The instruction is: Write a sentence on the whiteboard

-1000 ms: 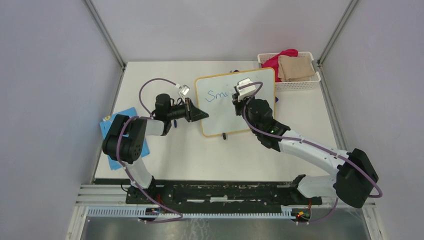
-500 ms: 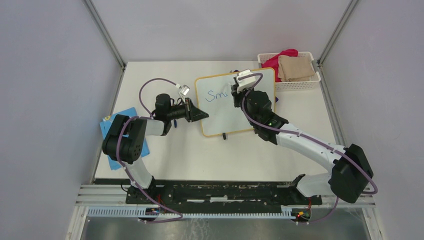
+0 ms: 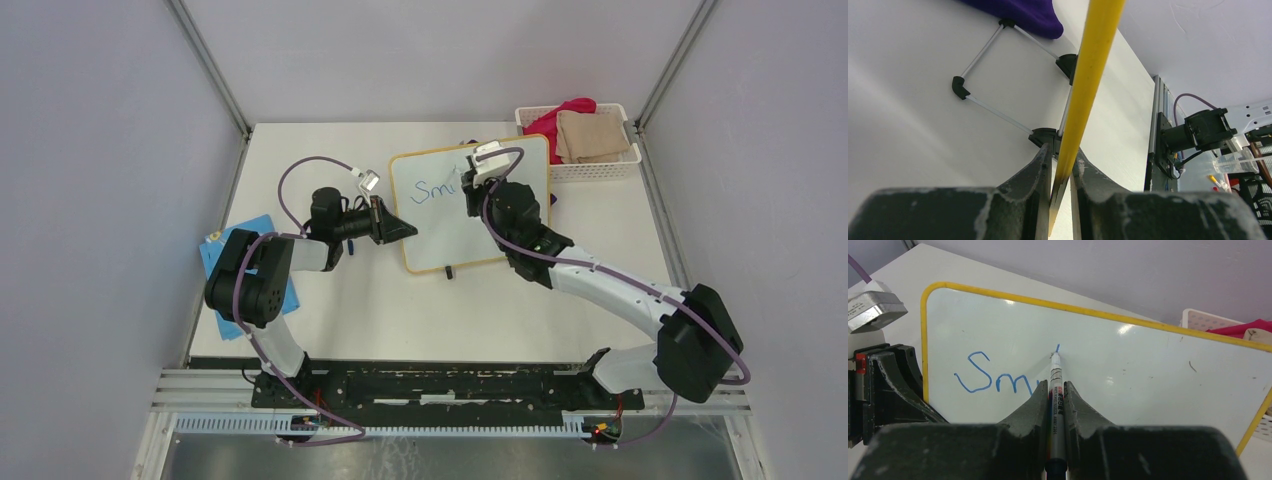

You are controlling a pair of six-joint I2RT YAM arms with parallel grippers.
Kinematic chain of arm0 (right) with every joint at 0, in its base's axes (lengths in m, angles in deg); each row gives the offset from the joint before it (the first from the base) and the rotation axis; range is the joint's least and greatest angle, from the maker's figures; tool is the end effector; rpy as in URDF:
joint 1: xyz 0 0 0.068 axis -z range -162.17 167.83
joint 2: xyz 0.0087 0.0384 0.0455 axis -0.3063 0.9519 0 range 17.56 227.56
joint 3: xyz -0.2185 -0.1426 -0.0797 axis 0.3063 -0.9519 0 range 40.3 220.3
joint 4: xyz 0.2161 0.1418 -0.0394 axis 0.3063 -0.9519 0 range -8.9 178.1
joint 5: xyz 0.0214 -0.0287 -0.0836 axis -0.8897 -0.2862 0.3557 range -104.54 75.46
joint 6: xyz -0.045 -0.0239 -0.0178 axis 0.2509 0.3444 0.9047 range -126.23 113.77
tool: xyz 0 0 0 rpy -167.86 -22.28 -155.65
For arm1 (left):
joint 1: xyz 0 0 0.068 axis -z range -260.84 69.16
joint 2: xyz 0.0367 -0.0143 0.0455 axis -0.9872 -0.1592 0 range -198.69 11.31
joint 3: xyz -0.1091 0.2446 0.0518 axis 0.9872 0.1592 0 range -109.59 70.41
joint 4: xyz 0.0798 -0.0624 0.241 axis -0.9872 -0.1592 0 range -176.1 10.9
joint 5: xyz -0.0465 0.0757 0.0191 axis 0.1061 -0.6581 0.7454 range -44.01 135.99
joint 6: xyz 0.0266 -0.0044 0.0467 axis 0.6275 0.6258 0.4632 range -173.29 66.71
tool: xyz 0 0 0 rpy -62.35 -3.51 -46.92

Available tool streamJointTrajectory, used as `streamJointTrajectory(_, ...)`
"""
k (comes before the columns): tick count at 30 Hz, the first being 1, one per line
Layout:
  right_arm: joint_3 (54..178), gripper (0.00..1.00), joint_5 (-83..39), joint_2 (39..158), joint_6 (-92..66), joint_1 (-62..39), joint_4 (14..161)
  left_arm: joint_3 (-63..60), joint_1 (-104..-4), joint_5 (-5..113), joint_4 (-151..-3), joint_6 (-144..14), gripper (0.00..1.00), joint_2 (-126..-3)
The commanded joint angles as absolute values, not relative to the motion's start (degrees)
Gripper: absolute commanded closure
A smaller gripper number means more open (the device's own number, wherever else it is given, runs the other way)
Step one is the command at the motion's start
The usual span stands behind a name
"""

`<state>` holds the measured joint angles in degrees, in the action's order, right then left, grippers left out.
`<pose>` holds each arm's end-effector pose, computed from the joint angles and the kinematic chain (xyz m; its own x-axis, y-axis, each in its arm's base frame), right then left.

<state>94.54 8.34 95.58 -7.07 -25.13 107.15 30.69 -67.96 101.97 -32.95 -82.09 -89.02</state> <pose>0.2437 0.2080 0.3190 -0.0655 -0.0424 -0.9970 -0.3436 0.9390 -0.0174 0.3158 -0.1023 0.1658 -0.6504 -0.1277 -0.7488 0.6776 0.3479 -0.6479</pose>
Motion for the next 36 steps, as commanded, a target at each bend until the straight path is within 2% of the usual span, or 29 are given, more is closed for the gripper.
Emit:
streamJointTrajectory(1,91.74,1.00,8.05,93.95,-8.72,-24.87,108.58,30.65,-67.83,100.77,-34.54,-79.48,0.98,-87.56)
streamJointTrajectory(18,83.56,1.00,7.70,90.24,-10.10,-24.86,108.67,30.52,-67.66,100.70,-35.37,-78.96,0.98,-87.43)
streamJointTrajectory(36,86.41,1.00,7.52,86.57,-9.40,-24.86,109.22,30.43,-67.57,100.62,-35.86,-78.60,0.98,-87.39)
